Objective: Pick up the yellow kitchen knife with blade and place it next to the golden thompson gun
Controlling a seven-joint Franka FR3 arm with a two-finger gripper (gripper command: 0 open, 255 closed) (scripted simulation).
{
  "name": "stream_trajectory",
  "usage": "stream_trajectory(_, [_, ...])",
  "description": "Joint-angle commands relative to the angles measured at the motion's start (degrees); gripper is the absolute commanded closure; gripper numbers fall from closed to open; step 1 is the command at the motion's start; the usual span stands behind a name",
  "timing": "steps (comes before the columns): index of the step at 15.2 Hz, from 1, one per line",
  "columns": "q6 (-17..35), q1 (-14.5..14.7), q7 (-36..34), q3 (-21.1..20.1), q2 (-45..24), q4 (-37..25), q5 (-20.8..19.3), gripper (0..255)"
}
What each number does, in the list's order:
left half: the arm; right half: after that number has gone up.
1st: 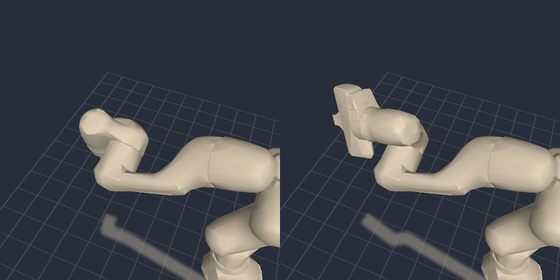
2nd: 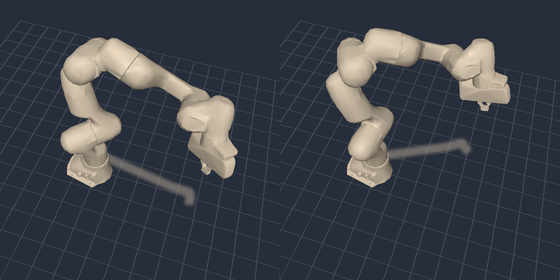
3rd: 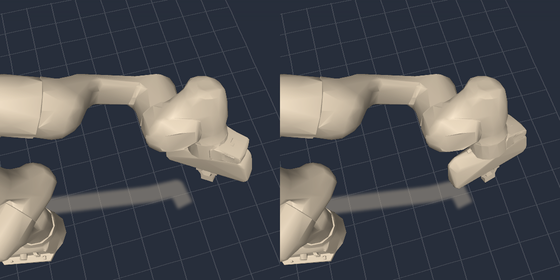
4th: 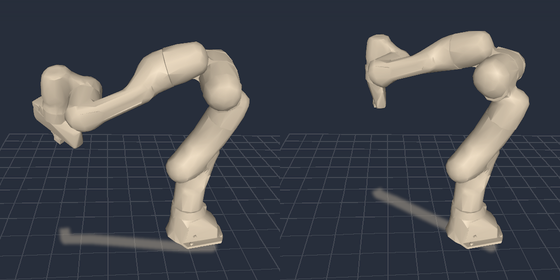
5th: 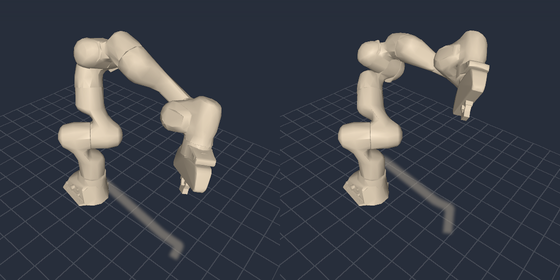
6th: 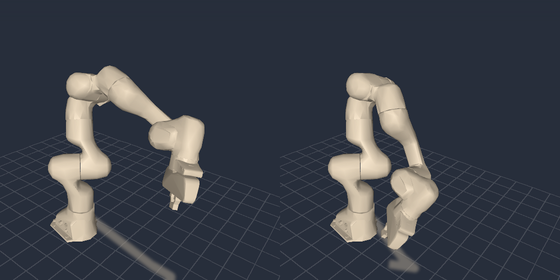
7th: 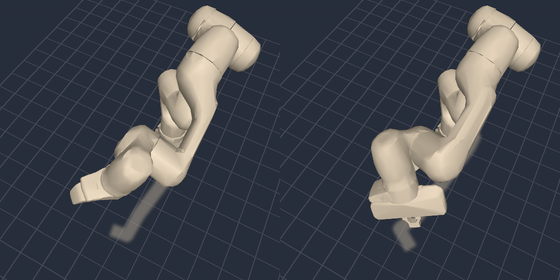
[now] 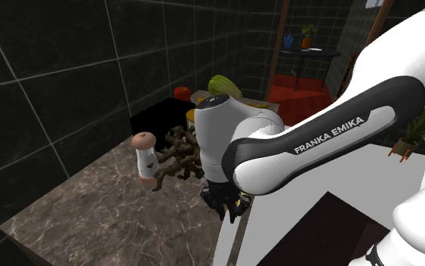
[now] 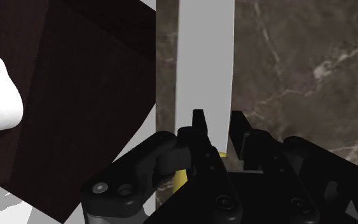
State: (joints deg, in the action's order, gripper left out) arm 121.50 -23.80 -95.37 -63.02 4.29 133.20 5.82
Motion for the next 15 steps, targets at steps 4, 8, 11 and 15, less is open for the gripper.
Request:
stream_trajectory(4, [-2.1, 0.3, 1.3, 0.5, 1.6, -0.3, 1.6, 255])
stream_trajectory(8, [-2.8, 0.4, 1.6, 0.7, 2.3, -0.8, 2.1, 0])
stream_trajectory(11, [3.5, 11.9, 12.6, 8.8, 23.5, 11.0, 21.1, 0])
stream_trajectory(15, [6.8, 12.0, 11.8, 7.9, 21.3, 12.3, 20.4, 0])
